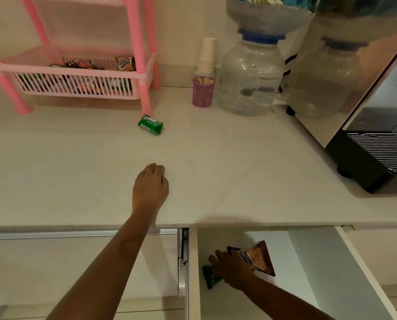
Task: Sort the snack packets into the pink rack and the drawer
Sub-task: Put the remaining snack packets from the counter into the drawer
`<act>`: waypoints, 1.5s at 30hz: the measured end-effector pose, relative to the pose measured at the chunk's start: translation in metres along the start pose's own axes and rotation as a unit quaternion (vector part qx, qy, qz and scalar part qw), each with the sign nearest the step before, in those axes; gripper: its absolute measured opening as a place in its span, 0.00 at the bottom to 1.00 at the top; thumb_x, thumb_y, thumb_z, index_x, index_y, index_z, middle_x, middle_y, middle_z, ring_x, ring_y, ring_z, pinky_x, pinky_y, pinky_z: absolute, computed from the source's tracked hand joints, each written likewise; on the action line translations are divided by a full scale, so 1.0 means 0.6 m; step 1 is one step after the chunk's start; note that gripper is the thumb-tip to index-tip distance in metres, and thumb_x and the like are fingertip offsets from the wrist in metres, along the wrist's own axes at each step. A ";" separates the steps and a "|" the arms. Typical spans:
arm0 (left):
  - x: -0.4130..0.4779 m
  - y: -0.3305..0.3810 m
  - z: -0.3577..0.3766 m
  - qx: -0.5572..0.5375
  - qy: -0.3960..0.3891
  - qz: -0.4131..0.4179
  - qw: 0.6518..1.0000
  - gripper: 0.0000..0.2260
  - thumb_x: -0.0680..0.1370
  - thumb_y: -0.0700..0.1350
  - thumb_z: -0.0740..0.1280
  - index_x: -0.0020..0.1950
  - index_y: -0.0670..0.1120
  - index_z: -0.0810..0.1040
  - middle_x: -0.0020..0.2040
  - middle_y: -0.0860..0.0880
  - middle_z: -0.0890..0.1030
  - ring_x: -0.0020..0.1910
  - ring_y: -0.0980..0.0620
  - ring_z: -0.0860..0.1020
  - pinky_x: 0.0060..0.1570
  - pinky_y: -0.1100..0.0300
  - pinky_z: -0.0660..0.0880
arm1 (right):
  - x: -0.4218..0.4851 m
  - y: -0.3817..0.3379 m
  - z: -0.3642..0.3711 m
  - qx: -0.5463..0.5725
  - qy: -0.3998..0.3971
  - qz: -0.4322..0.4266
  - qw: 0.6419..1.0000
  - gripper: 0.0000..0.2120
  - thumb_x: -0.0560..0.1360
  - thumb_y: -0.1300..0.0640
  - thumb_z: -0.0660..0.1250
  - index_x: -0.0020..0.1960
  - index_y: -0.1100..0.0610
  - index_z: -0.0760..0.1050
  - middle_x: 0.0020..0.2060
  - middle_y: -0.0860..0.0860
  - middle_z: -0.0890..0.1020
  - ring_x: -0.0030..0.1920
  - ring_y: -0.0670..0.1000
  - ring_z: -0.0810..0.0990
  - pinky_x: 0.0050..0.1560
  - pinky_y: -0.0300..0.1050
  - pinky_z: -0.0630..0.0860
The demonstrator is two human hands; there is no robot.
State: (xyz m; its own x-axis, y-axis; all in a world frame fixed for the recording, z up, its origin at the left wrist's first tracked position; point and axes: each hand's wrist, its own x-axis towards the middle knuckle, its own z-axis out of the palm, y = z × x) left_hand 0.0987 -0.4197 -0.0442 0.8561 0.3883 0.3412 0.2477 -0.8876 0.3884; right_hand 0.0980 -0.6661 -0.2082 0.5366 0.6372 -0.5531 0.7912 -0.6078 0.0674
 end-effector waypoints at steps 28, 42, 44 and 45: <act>0.026 -0.018 -0.014 0.081 -0.065 0.029 0.994 0.16 0.78 0.44 0.56 0.63 0.40 0.70 0.58 0.42 0.75 0.59 0.43 0.73 0.58 0.53 0.71 | -0.100 0.006 -0.414 0.108 0.446 -0.084 0.885 0.07 0.71 0.65 0.65 0.45 0.60 0.81 0.42 0.55 0.84 0.43 0.56 0.81 0.36 0.42 0.76; 0.133 -0.102 0.015 0.100 -0.131 -0.066 0.984 0.25 0.81 0.55 0.46 0.76 0.47 0.50 0.78 0.42 0.50 0.77 0.44 0.46 0.75 0.48 0.46 | 0.176 -0.008 -0.586 0.224 0.405 0.079 0.883 0.18 0.77 0.56 0.60 0.67 0.56 0.66 0.62 0.57 0.71 0.62 0.56 0.70 0.56 0.51 0.74; 0.145 -0.107 0.023 0.096 -0.120 -0.066 0.986 0.25 0.81 0.56 0.47 0.76 0.48 0.50 0.78 0.42 0.50 0.77 0.44 0.47 0.75 0.48 0.46 | 0.204 -0.010 -0.600 0.231 0.392 0.087 0.886 0.21 0.77 0.55 0.61 0.69 0.56 0.64 0.64 0.58 0.70 0.64 0.57 0.69 0.57 0.52 0.74; 0.150 -0.109 0.026 0.093 -0.116 -0.066 0.987 0.25 0.81 0.56 0.47 0.76 0.48 0.50 0.78 0.42 0.51 0.77 0.44 0.47 0.75 0.48 0.46 | 0.217 -0.010 -0.606 0.233 0.386 0.089 0.888 0.22 0.77 0.55 0.61 0.70 0.55 0.63 0.65 0.58 0.69 0.64 0.58 0.69 0.58 0.53 0.73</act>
State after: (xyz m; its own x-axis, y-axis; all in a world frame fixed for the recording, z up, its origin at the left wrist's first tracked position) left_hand 0.1669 -0.3307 -0.0520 0.8860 0.4561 0.0837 0.4252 -0.8711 0.2456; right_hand 0.2695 -0.4071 0.0215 0.8246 0.5370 0.1780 0.5629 -0.7470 -0.3536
